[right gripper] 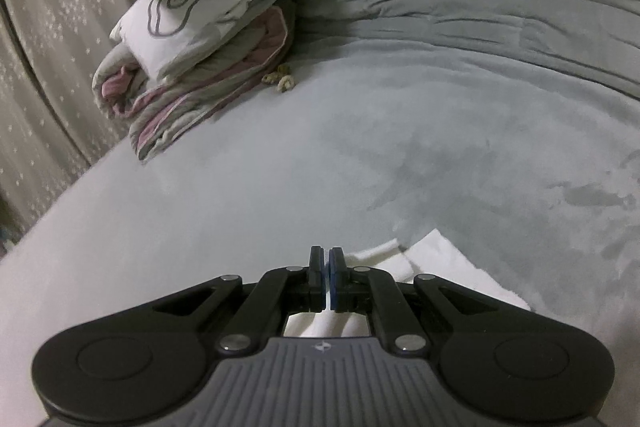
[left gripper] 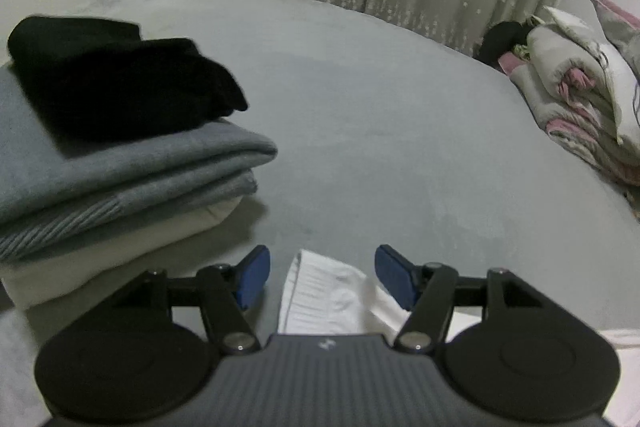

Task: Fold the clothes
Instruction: 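Open both tools to release the waistband and the sleeve cuff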

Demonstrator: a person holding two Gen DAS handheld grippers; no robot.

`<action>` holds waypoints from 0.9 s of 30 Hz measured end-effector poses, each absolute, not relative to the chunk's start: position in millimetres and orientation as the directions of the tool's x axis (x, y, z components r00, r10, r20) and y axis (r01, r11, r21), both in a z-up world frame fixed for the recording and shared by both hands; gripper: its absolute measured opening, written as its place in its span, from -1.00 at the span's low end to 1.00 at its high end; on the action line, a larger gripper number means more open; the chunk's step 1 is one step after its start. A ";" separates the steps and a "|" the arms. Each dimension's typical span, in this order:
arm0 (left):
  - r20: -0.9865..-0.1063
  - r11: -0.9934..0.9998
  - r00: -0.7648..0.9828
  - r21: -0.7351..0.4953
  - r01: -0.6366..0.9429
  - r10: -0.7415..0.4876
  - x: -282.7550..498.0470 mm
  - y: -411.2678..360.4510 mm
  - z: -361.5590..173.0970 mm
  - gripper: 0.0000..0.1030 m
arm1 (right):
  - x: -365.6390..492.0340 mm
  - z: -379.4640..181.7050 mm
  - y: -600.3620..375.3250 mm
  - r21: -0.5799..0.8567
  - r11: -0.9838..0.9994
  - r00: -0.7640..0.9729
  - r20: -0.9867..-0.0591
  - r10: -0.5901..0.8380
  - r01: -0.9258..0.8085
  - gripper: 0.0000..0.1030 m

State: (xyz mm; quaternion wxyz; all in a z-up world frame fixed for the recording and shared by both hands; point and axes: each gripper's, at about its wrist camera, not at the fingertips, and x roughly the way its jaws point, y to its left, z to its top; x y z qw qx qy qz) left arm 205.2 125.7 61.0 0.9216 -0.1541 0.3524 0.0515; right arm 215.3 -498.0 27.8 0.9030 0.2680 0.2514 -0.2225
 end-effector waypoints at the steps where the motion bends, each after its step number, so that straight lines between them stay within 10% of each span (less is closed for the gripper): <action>1: -0.664 0.946 0.747 -0.251 -0.207 -0.013 204.8 127.2 61.8 0.17 | 214.7 28.8 -498.4 0.374 0.756 0.777 -0.569 -0.271 0.538 -0.89; 16: -0.703 0.926 0.711 -0.285 -0.247 -0.027 188.2 135.9 66.8 0.06 | 209.4 62.6 -464.9 0.255 0.822 0.777 -0.549 -0.309 0.508 -0.77; 27: -0.678 0.867 0.720 -0.438 -0.237 -0.146 123.0 149.5 88.4 0.04 | 117.9 90.2 -378.4 0.327 0.904 0.809 -0.587 -0.033 0.275 -0.48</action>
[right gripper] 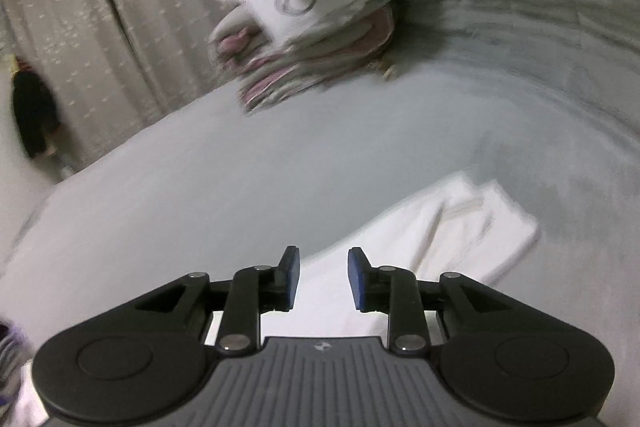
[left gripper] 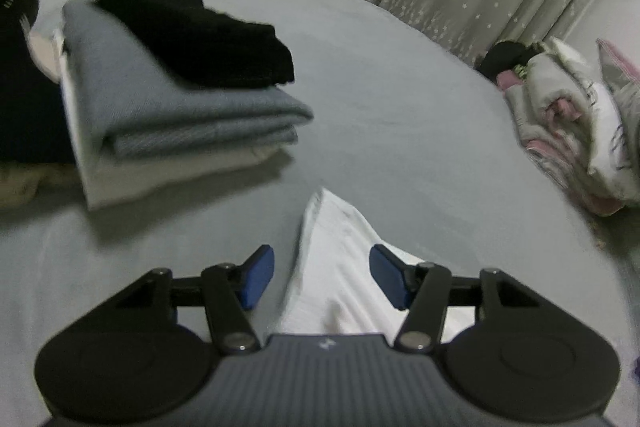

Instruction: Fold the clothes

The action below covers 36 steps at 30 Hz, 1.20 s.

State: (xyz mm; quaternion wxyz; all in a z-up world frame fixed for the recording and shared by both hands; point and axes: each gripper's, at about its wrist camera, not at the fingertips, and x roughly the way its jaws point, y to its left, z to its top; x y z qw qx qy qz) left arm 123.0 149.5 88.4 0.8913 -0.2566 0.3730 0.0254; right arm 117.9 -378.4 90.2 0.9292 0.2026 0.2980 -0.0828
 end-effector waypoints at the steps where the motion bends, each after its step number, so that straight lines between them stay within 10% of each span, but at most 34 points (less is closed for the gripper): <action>1: -0.675 0.860 0.718 -0.458 -0.225 -0.172 115.8 146.4 87.0 0.02 | 107.9 87.6 -367.1 0.332 0.912 0.803 -0.597 0.005 0.241 -0.48; 15: -0.709 0.914 0.665 -0.394 -0.100 -0.234 119.3 83.4 56.1 -0.05 | 79.8 25.5 -160.0 -0.112 0.873 0.656 -0.707 0.266 -0.474 -0.48; 36: -0.756 0.937 0.620 -0.337 -0.097 -0.208 127.1 81.0 39.6 -0.06 | 81.8 15.1 -146.1 -0.154 0.848 0.699 -0.649 0.300 -0.507 -0.47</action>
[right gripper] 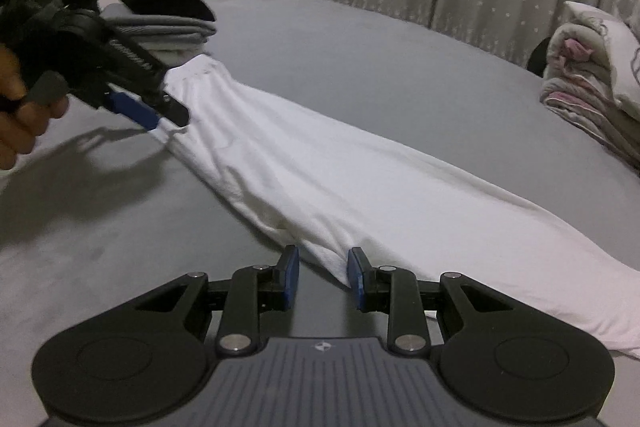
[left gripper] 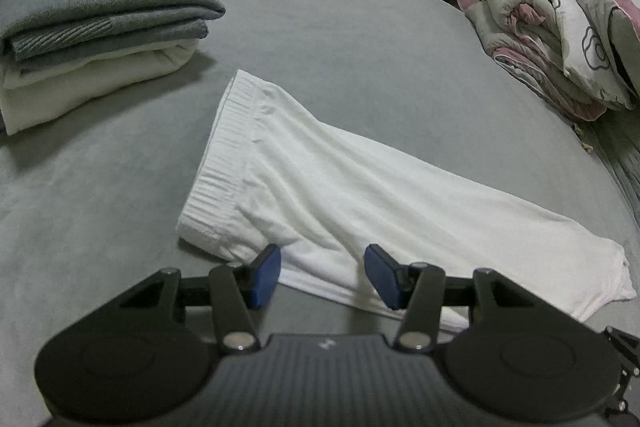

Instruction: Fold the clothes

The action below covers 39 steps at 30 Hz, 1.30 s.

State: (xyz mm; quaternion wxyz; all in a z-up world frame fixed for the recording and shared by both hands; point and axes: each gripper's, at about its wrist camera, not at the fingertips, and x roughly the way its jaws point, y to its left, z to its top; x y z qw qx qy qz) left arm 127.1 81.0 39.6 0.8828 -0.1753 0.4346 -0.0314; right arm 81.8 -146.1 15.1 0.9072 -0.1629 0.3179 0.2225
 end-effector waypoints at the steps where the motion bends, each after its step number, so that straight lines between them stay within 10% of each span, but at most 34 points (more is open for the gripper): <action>1: -0.757 0.938 0.620 -0.333 -0.095 -0.206 127.0 80.3 39.6 -0.06 | 81.2 16.3 -145.8 -0.150 0.845 0.692 -0.655 0.304 -0.513 -0.47; 34: -0.760 0.943 0.616 -0.322 -0.079 -0.208 126.8 77.3 39.3 -0.02 | 105.8 43.1 -160.2 0.041 0.888 0.731 -0.552 0.403 -0.458 -0.40; 39: -0.760 0.944 0.615 -0.322 -0.079 -0.207 126.2 76.4 39.8 -0.02 | 103.0 29.7 -144.9 0.061 0.825 0.619 -0.631 0.468 -0.562 -0.68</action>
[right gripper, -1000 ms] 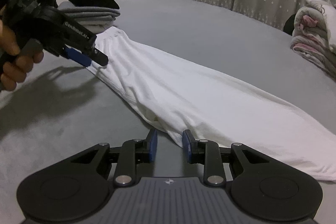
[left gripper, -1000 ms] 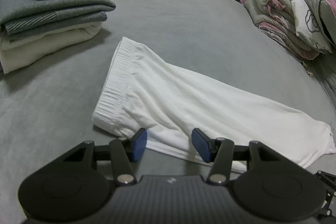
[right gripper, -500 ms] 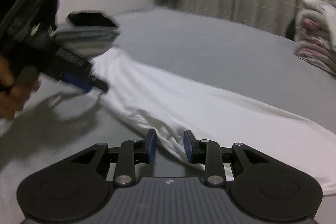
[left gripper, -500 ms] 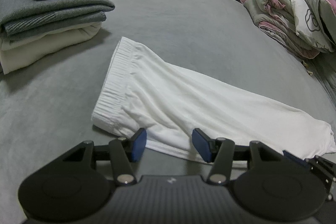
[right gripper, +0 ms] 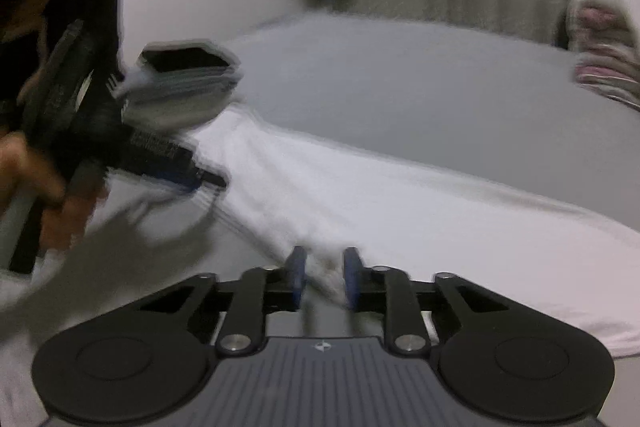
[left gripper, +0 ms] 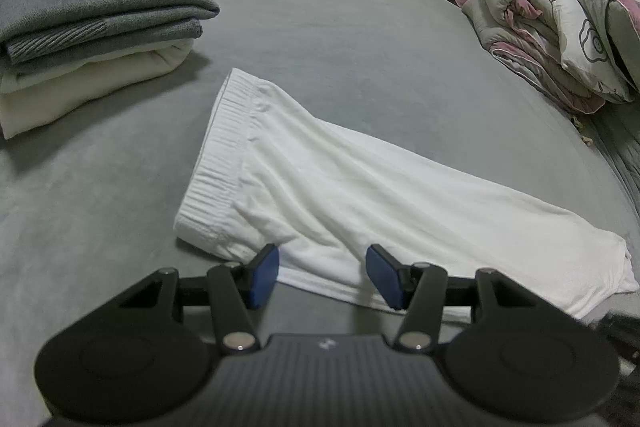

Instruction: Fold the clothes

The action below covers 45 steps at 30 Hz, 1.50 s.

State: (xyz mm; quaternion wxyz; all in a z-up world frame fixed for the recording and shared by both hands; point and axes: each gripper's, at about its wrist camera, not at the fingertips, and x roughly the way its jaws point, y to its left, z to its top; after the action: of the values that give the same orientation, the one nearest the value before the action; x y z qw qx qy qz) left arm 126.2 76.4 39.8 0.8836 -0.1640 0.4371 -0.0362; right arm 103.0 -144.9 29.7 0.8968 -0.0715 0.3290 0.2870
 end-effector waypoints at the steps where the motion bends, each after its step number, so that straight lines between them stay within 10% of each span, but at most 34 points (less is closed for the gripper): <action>1: -0.761 0.944 0.615 -0.321 -0.079 -0.207 126.1 76.2 39.7 -0.02 | 102.1 25.9 -140.7 0.055 0.813 0.601 -0.645 0.472 -0.580 -0.68; 30: -0.761 0.944 0.615 -0.322 -0.078 -0.209 126.0 74.0 39.4 0.02 | 115.7 18.6 -143.9 0.077 0.834 0.655 -0.582 0.483 -0.546 -0.43; 45: -0.760 0.942 0.614 -0.326 -0.075 -0.214 127.0 75.0 38.6 0.04 | 128.6 5.1 -148.5 0.312 0.779 0.564 -0.552 0.614 -0.544 -0.13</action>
State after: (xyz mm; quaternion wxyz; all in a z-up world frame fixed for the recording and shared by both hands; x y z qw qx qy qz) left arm 127.0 75.0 38.6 0.8829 -0.1651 0.4377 -0.0395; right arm 128.6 -148.5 5.1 0.8827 0.0530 0.3325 0.3279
